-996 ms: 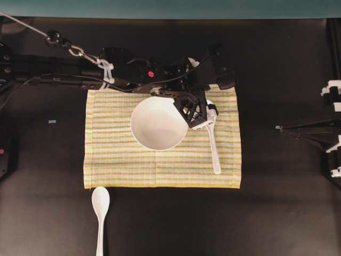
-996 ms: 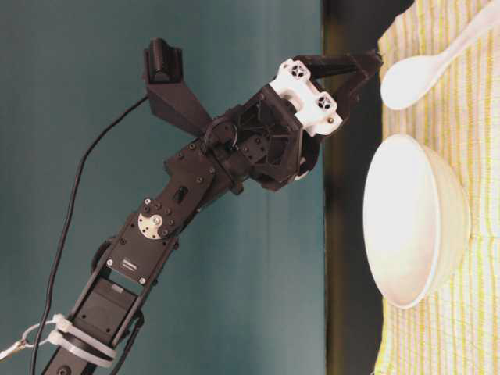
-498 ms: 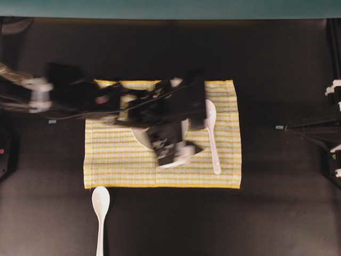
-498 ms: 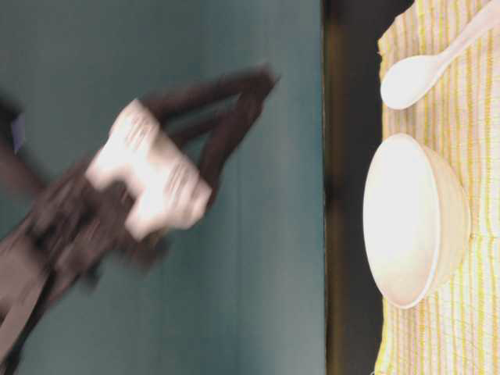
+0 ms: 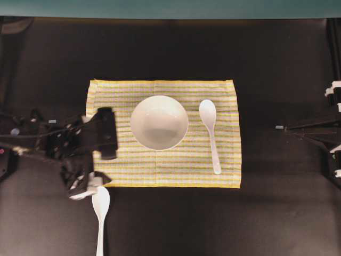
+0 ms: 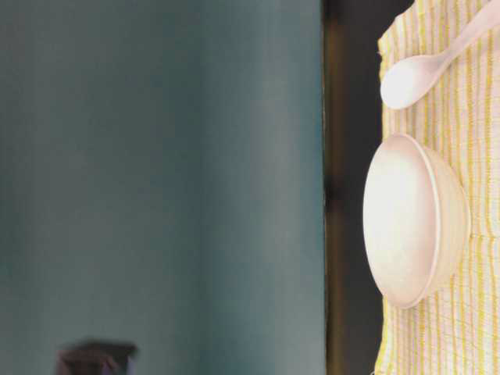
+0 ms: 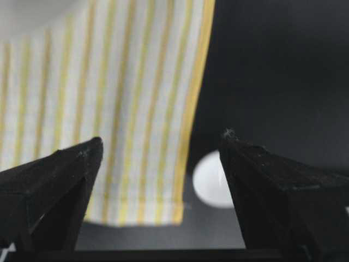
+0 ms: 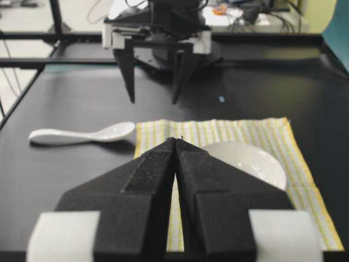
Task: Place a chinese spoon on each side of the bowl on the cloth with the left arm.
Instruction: 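Move the left gripper down to the left white spoon and grasp it, then lift the spoon and place it on the cloth left of the bowl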
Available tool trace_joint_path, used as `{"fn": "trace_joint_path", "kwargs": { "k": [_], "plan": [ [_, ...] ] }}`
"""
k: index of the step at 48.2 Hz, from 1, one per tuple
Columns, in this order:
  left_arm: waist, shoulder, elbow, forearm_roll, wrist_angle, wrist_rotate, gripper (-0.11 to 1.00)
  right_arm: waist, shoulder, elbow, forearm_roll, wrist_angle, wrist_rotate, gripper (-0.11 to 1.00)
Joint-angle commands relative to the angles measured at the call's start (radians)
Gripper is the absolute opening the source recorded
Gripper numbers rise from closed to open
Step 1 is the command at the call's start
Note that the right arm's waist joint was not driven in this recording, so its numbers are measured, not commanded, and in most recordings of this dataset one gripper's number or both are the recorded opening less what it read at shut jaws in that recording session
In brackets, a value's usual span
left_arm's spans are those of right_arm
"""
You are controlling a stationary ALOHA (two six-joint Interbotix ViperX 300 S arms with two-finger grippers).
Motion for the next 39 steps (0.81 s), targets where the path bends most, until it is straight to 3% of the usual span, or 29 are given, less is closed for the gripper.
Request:
{"fn": "trace_joint_path", "kwargs": {
  "k": [1,13,24,39],
  "plan": [
    [-0.043,-0.012,0.055,0.003,-0.017,-0.035,0.83,0.0,0.005,-0.006,0.002,-0.006,-0.003,0.01],
    [-0.109,0.034,0.118,0.003,-0.161,-0.077,0.83,0.002,0.005,-0.005,0.002,-0.011,-0.006,0.01],
    [-0.112,0.123,0.126,0.003,-0.281,-0.077,0.83,0.0,0.005,-0.003,0.002,-0.006,-0.003,0.01],
    [-0.115,0.166,0.127,0.003,-0.296,-0.084,0.82,0.0,0.006,0.0,0.002,-0.006,-0.002,0.01]
  ]
}}
